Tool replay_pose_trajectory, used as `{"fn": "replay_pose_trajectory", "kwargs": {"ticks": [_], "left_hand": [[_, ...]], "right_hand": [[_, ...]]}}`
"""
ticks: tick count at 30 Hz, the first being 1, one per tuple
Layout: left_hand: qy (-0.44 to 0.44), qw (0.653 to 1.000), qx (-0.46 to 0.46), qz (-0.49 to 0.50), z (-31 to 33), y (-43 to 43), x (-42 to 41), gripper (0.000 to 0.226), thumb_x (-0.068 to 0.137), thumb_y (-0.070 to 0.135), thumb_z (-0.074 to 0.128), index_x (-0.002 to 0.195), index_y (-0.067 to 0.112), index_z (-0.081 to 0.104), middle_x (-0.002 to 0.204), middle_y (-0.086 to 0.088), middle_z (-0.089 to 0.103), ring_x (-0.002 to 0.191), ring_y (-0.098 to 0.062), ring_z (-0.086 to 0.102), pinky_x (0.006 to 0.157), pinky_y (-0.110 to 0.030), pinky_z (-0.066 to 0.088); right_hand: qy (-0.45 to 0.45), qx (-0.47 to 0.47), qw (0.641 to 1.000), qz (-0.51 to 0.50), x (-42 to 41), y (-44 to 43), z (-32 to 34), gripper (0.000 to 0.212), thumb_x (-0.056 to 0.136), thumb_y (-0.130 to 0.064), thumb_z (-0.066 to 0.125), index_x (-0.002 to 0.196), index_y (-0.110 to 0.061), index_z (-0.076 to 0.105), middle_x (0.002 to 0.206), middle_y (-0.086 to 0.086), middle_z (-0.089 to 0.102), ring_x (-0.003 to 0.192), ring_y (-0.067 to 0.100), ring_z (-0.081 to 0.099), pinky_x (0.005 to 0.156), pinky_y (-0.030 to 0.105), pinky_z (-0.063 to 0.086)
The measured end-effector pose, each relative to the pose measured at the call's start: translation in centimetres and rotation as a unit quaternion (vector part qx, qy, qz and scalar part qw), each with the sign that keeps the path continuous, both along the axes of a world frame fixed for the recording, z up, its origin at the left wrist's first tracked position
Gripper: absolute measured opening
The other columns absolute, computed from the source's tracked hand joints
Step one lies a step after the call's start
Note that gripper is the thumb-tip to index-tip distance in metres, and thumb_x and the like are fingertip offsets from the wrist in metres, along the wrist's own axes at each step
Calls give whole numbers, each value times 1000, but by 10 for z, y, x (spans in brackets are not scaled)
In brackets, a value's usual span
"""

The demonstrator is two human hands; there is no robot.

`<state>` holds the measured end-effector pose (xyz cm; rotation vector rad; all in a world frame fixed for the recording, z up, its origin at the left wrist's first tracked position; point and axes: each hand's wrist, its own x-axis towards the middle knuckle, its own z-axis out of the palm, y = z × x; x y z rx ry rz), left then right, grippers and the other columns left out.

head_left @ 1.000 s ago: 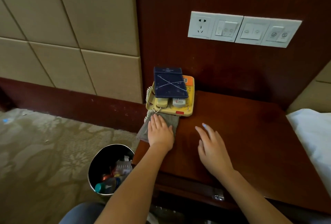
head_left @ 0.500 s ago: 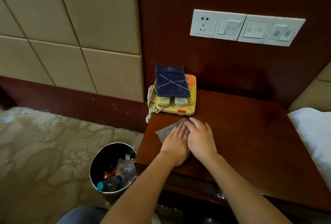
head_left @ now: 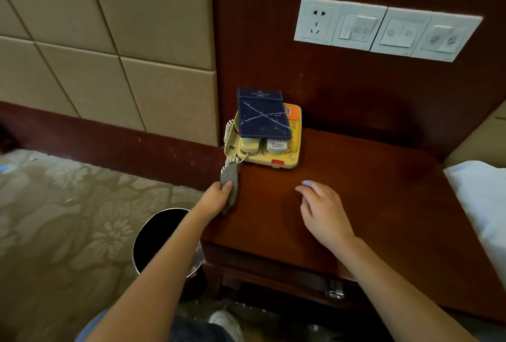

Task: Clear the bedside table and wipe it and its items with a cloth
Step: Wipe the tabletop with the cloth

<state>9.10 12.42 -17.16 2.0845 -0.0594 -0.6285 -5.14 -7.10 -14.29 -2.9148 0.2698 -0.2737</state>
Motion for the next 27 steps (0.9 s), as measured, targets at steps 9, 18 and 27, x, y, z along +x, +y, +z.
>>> {"fn": "replay_pose_trajectory", "kwargs": {"ticks": [9,18,27], "left_hand": [[59,996,-56,-27,14,4,3,47,101,35,38,135,3,42,120,-14,58,99,-22,58,82,-31,48],[78,991,-97,50,2,56,-84,39,101,36,39,123,5,47,108,-15,62,88,-24,62,72,-34,55],[80,910,-115,390,-1,-31,-141,74,101,31,36,145,-10,-5,155,-26,-3,145,-35,1,116,-37,5]], "right_hand": [[-24,21,996,83,1,10,3,38,98,-24,45,135,-20,50,137,-3,52,130,12,43,112,31,24],[-13,73,989,129,-12,40,30,35,99,-24,43,132,-18,53,101,-8,66,84,3,59,68,8,38],[-30,19,991,128,-71,8,50,28,99,-26,42,119,-19,60,78,-8,65,65,6,58,60,11,35]]}}
